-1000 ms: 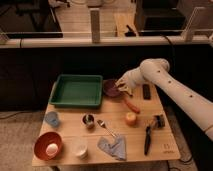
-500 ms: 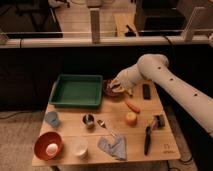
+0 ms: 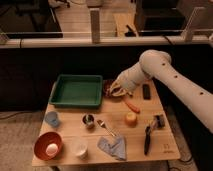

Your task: Place grapes in table surface

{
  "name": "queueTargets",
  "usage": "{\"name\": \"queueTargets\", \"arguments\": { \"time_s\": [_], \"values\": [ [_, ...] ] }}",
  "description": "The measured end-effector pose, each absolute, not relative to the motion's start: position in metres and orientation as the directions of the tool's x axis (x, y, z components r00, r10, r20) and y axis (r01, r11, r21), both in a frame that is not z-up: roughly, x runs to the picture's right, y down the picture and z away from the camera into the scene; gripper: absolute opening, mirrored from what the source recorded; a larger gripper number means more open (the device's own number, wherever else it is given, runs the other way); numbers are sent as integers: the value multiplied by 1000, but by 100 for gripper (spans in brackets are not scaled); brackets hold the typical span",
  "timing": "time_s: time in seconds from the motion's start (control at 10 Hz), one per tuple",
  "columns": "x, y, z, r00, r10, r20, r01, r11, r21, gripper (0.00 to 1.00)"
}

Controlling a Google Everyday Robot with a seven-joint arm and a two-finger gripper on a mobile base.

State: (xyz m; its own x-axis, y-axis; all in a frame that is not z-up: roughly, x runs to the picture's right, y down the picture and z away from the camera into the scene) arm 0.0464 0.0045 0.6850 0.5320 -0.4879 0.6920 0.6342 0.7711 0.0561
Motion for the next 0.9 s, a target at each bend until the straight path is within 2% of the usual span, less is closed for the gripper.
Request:
{"name": "queueTargets", "arguments": {
  "time_s": [0.2, 0.3, 0.6, 0.9],
  "values": [
    [42, 13, 672, 510, -482, 712, 645, 762, 53, 73],
    [41, 14, 672, 508, -479, 716, 647, 761, 50, 78],
    [37, 12, 675, 505, -476, 720, 647, 761, 49, 80],
    [43, 6, 658, 513, -472, 717, 642, 765, 43, 80]
  ]
}}
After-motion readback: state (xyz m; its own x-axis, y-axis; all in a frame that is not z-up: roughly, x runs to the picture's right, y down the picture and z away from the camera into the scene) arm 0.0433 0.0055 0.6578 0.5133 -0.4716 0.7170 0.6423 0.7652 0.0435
